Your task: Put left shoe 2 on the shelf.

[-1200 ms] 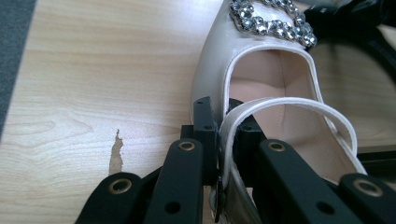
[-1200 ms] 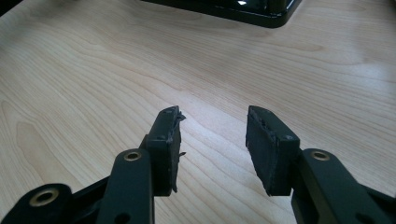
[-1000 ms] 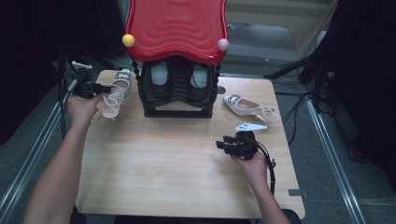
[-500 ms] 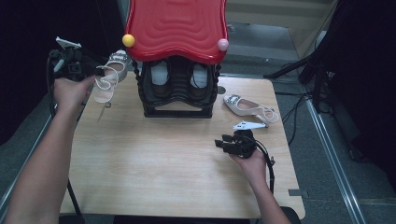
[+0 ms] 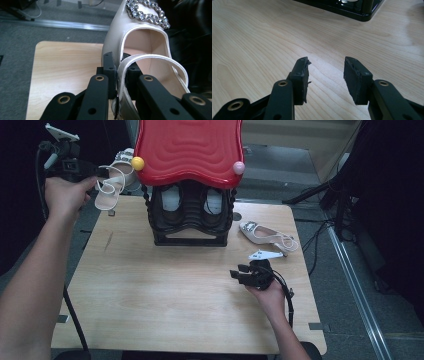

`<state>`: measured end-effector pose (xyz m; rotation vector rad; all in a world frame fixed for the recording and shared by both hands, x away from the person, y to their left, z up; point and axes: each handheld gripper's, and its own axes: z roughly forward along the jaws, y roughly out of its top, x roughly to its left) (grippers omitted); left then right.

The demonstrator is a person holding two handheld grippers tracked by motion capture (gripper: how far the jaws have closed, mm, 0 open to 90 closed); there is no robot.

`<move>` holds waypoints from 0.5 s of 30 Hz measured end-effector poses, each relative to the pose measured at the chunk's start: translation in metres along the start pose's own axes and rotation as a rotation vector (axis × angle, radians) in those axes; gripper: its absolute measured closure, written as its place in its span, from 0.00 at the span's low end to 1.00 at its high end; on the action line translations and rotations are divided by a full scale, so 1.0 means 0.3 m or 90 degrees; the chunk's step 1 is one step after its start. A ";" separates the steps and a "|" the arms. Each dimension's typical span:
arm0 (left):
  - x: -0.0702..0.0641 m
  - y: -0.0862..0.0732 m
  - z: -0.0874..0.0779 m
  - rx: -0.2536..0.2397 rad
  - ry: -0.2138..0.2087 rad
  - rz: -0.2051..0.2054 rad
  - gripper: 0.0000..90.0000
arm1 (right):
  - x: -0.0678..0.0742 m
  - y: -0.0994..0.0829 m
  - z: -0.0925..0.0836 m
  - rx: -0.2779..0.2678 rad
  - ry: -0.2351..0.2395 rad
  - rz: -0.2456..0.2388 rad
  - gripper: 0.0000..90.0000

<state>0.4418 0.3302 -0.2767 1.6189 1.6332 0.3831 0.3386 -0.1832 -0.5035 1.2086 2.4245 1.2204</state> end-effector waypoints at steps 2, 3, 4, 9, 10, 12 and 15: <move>-0.011 0.019 -0.019 -0.005 -0.001 0.002 0.94 | 0.003 -0.001 0.001 0.002 -0.002 -0.005 0.62; -0.014 0.025 -0.025 -0.005 0.000 0.004 0.94 | 0.003 -0.001 0.003 0.001 0.000 -0.010 0.62; -0.020 0.035 -0.034 -0.004 0.004 0.006 0.94 | 0.005 -0.001 0.002 0.003 0.001 -0.007 0.62; -0.054 0.081 -0.080 -0.015 0.003 0.011 0.93 | 0.006 -0.001 0.004 0.002 -0.001 -0.011 0.62; -0.061 0.092 -0.090 -0.019 0.003 0.008 0.94 | 0.007 -0.001 0.004 0.002 -0.003 -0.013 0.62; -0.075 0.115 -0.113 -0.026 0.005 0.014 0.93 | 0.008 -0.002 0.005 0.006 -0.009 -0.017 0.62; -0.107 0.154 -0.149 -0.035 0.004 0.019 0.93 | 0.011 -0.002 0.006 0.009 -0.011 -0.022 0.62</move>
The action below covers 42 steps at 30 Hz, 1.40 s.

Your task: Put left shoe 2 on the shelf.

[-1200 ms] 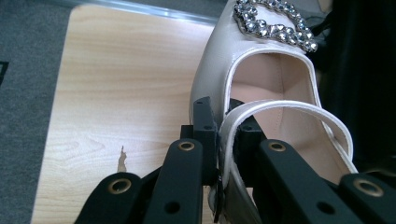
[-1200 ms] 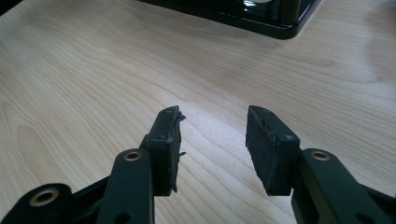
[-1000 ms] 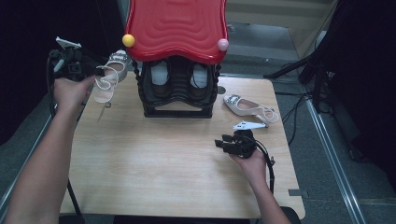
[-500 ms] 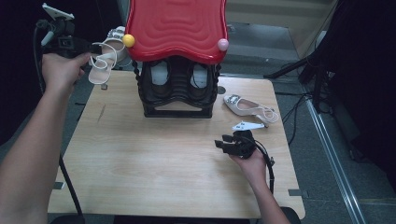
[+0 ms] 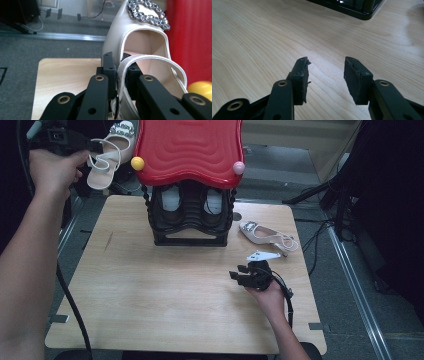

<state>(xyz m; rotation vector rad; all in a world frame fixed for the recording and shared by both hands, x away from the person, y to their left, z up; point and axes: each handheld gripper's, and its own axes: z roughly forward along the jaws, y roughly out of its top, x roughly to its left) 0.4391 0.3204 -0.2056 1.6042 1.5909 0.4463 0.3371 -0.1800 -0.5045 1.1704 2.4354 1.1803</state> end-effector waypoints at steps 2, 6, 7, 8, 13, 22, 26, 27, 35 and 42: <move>-0.027 0.029 -0.029 -0.008 -0.002 0.007 0.93 | 0.001 0.000 0.000 -0.002 0.001 -0.001 0.61; -0.073 0.074 -0.079 -0.023 -0.010 0.016 0.93 | -0.001 0.000 -0.003 -0.003 0.002 -0.001 0.61; -0.087 0.085 -0.091 -0.030 -0.009 0.021 0.93 | 0.000 0.000 -0.005 -0.002 0.001 0.001 0.61; -0.101 0.096 -0.102 -0.034 -0.009 0.024 0.93 | 0.000 -0.001 -0.006 -0.002 0.001 0.001 0.61; -0.184 0.132 -0.122 -0.043 -0.025 0.038 0.93 | 0.004 0.000 -0.003 -0.001 0.000 -0.003 0.61; -0.321 0.157 -0.023 -0.031 -0.062 0.050 0.93 | 0.008 -0.002 -0.004 0.003 0.002 -0.004 0.61; -0.363 0.161 0.035 -0.023 -0.070 0.056 0.93 | 0.005 -0.004 -0.009 0.000 0.003 -0.002 0.61; -0.372 0.161 0.052 -0.021 -0.073 0.056 0.93 | 0.007 -0.005 -0.012 0.000 0.004 0.001 0.61; -0.435 0.150 0.145 -0.022 -0.067 0.071 0.93 | 0.007 -0.017 -0.024 -0.005 0.001 0.000 0.61; -0.433 0.131 0.185 -0.028 -0.049 0.075 0.93 | 0.014 -0.025 -0.028 -0.002 -0.001 -0.008 0.61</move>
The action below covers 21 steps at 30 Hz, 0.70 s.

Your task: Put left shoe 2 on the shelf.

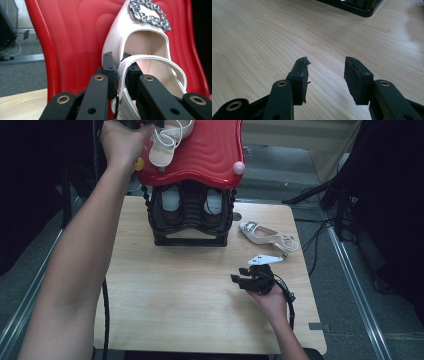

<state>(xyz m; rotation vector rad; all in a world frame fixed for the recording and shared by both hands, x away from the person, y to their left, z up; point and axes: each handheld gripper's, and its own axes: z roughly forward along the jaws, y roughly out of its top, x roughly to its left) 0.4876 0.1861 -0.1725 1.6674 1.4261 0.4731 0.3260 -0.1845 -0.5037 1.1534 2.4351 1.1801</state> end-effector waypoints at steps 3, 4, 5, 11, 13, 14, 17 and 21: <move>0.011 -0.013 0.008 -0.010 -0.005 -0.004 0.92 | 0.000 -0.001 -0.001 0.001 -0.001 0.002 0.61; 0.012 -0.018 0.008 -0.009 -0.005 0.003 0.92 | 0.000 -0.002 -0.001 0.001 -0.001 0.001 0.61; 0.012 -0.019 0.007 -0.008 -0.005 0.006 0.92 | 0.000 -0.002 0.000 0.002 -0.002 0.000 0.61; 0.009 -0.017 -0.002 0.007 -0.016 0.021 0.80 | 0.003 -0.001 0.003 0.004 -0.002 -0.001 0.61; 0.006 -0.015 -0.004 0.016 -0.016 0.026 0.77 | 0.003 -0.001 0.002 0.004 -0.002 -0.002 0.61; 0.005 -0.014 -0.011 0.012 -0.021 0.031 0.74 | 0.003 -0.001 0.002 0.005 -0.002 0.000 0.61; -0.001 -0.011 -0.028 0.007 -0.028 0.041 0.66 | -0.002 -0.001 0.000 0.002 -0.003 0.003 0.61; 0.003 -0.008 -0.048 0.005 -0.047 0.040 0.62 | -0.004 -0.002 -0.002 0.002 -0.005 0.001 0.61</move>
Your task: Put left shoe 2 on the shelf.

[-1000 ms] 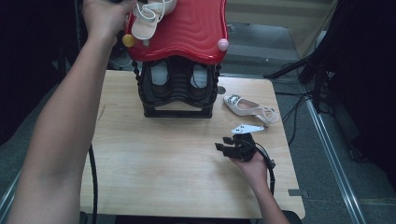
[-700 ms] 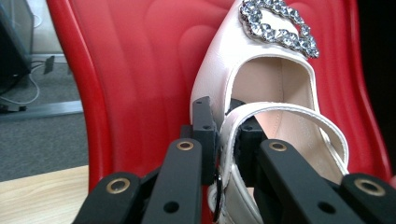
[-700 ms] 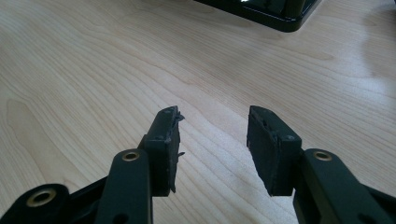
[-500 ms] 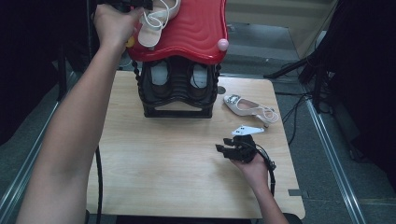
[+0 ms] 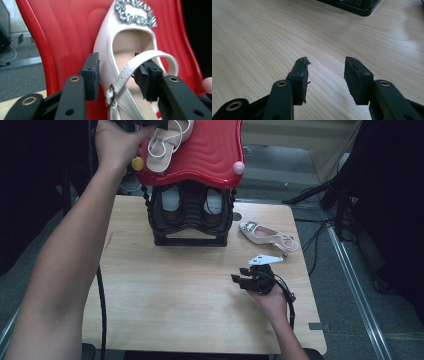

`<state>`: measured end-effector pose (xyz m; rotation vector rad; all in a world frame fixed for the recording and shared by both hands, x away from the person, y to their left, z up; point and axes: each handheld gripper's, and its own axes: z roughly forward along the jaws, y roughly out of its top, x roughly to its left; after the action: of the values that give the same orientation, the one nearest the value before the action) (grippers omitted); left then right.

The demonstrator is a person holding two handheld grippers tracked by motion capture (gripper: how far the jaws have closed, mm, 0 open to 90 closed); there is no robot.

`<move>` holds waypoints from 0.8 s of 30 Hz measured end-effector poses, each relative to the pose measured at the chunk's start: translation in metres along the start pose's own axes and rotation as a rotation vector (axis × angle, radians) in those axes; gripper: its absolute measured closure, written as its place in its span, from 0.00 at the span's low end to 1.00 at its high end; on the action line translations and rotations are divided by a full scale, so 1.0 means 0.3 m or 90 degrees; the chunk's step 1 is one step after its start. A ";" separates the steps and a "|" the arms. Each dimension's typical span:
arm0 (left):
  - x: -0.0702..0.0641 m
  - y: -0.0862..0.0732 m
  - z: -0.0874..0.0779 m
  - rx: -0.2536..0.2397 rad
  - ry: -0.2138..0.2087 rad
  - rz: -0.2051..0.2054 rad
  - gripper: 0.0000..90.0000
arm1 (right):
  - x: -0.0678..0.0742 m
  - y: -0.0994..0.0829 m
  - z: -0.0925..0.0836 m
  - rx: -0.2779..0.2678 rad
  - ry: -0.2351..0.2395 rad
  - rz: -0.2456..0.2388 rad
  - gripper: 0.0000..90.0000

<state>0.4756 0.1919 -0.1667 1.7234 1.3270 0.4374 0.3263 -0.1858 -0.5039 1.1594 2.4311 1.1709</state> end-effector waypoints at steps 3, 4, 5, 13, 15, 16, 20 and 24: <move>0.003 0.002 -0.020 -0.002 -0.007 -0.002 0.58 | -0.001 0.000 -0.001 0.000 -0.001 0.000 0.61; 0.001 0.002 -0.029 -0.004 -0.004 0.002 0.58 | -0.002 0.000 -0.001 0.001 -0.001 0.000 0.61; 0.000 0.003 -0.035 -0.003 -0.007 0.003 0.57 | -0.002 0.000 -0.001 0.001 -0.001 0.001 0.61; 0.005 0.002 -0.095 0.007 -0.015 0.017 0.55 | -0.006 -0.002 -0.004 0.001 -0.004 0.002 0.61; 0.009 0.001 -0.116 -0.010 -0.023 0.015 0.54 | -0.008 -0.002 -0.004 0.001 -0.004 0.003 0.61; 0.010 0.001 -0.124 -0.016 -0.027 0.013 0.54 | -0.009 -0.002 -0.004 0.000 -0.004 0.003 0.61; 0.020 -0.004 -0.151 -0.009 -0.022 0.023 0.54 | -0.009 -0.001 -0.003 0.000 -0.005 0.003 0.61; 0.052 -0.024 -0.165 -0.002 -0.012 0.027 0.54 | -0.007 0.001 -0.001 0.000 -0.005 0.001 0.61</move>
<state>0.4413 0.2276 -0.1493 1.7520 1.2785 0.4457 0.3277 -0.1874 -0.5038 1.1644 2.4249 1.1635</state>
